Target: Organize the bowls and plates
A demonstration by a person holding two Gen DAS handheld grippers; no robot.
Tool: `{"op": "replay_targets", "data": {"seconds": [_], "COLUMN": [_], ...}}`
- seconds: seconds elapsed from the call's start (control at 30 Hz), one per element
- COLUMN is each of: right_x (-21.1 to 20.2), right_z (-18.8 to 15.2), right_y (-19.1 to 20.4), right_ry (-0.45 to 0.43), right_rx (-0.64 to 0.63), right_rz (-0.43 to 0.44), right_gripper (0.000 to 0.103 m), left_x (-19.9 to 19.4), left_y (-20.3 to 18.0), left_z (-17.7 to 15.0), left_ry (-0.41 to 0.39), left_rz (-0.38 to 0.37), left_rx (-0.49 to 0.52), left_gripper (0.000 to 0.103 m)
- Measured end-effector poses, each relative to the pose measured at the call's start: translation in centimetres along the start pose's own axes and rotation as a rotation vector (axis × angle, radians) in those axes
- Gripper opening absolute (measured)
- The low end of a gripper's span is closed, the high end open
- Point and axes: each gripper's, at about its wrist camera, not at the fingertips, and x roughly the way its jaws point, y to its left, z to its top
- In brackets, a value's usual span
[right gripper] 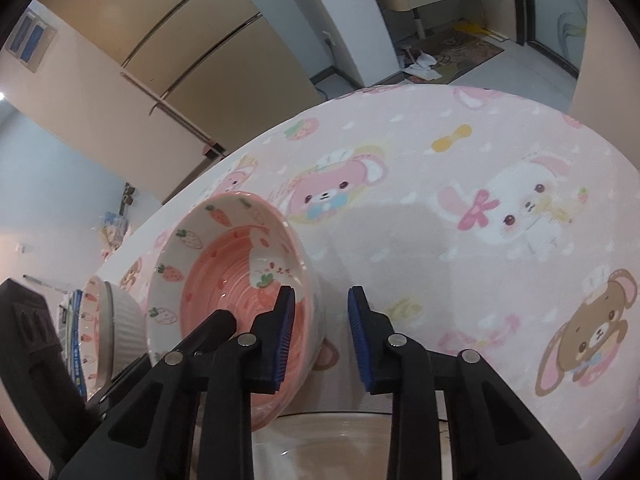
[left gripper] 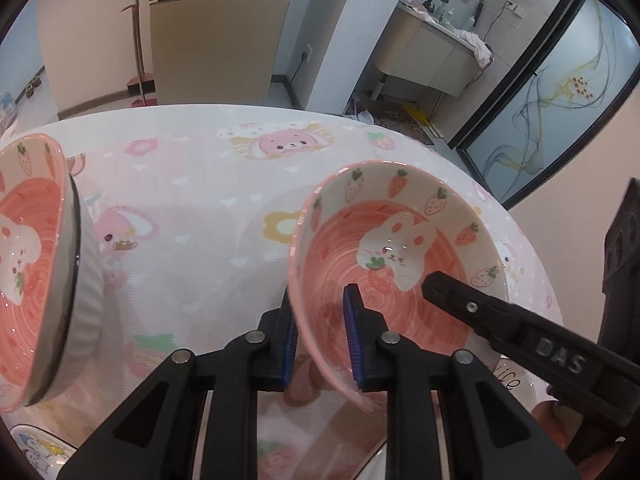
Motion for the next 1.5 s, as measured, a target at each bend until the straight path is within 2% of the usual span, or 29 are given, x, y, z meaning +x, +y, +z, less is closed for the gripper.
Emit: {"op": "replay_targets", "data": {"seconds": [0.07, 0.13, 0.17, 0.2, 0.37, 0.5, 0.9, 1.17, 1.3, 1.5], "right_x": [0.4, 0.5, 0.5, 0.7, 0.6, -0.7, -7.8, -14.2, -16.6, -19.0], "right_z": [0.0, 0.1, 0.1, 0.0, -0.2, -0.2, -0.3, -1.6, -2.9, -4.1], "right_y": [-0.2, -0.3, -0.3, -0.4, 0.1, 0.8, 3.8, 6.6, 9.1, 15.5], "right_ry": [-0.003, -0.003, 0.003, 0.02, 0.023, -0.002, -0.116, -0.236, -0.277, -0.326], "right_rx": [0.014, 0.014, 0.016, 0.021, 0.007, -0.004, -0.06, -0.115, -0.153, -0.248], "right_rz": [0.002, -0.002, 0.017, 0.056, 0.041, 0.062, 0.151, 0.202, 0.233, 0.235], "right_gripper": [0.03, 0.025, 0.016, 0.014, 0.013, 0.013, 0.013, 0.013, 0.014, 0.014], "left_x": [0.1, 0.1, 0.1, 0.0, -0.3, -1.7, -9.4, -15.5, -19.5, -23.9], "left_y": [0.0, 0.4, 0.6, 0.7, 0.3, 0.3, -1.3, -1.7, -0.7, 2.3], "left_z": [0.2, 0.3, 0.2, 0.2, 0.2, 0.6, 1.1, 1.1, 0.7, 0.3], "left_ry": [-0.001, 0.0, -0.002, -0.004, -0.012, -0.047, -0.195, -0.294, -0.356, -0.421], "left_rz": [-0.001, -0.024, -0.029, -0.023, 0.024, 0.006, 0.027, 0.01, 0.016, 0.078], "left_rx": [0.003, -0.016, -0.021, -0.023, 0.001, -0.009, 0.052, 0.072, 0.1, 0.079], "left_gripper": [0.02, 0.02, 0.016, 0.014, 0.011, 0.011, 0.011, 0.011, 0.011, 0.011]}}
